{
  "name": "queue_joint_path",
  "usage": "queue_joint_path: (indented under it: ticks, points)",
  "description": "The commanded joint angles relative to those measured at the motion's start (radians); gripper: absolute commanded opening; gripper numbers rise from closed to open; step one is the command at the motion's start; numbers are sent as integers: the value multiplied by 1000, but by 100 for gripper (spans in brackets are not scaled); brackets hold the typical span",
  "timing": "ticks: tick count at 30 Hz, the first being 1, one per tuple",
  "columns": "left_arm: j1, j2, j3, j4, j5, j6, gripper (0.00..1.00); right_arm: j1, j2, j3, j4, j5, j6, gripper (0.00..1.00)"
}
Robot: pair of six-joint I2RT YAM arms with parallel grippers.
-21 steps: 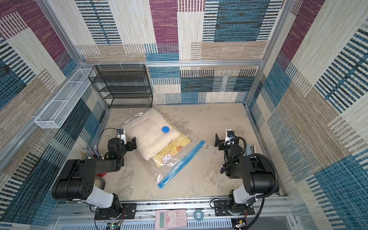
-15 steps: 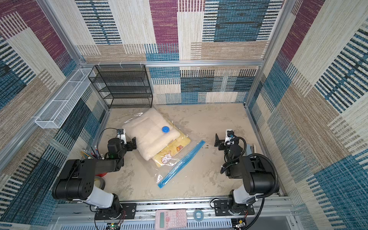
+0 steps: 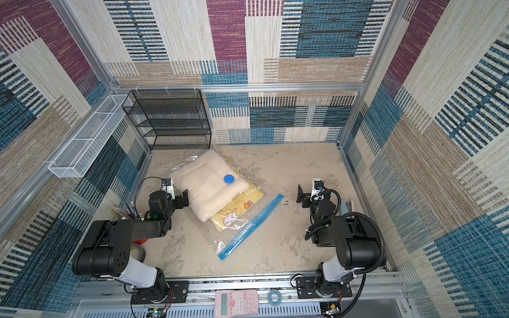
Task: Take the blanket out of the vacuum bag
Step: Open the vacuum bag at the center of the board.
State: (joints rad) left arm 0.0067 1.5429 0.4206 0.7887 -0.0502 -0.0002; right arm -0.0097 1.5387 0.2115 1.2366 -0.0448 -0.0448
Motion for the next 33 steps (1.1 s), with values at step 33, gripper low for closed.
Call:
queue_joint_path:
  ticks: [33]
  points:
    - [-579, -27, 852, -1535, 239, -259, 69, -18, -878, -87, -743, 267, 612, 99]
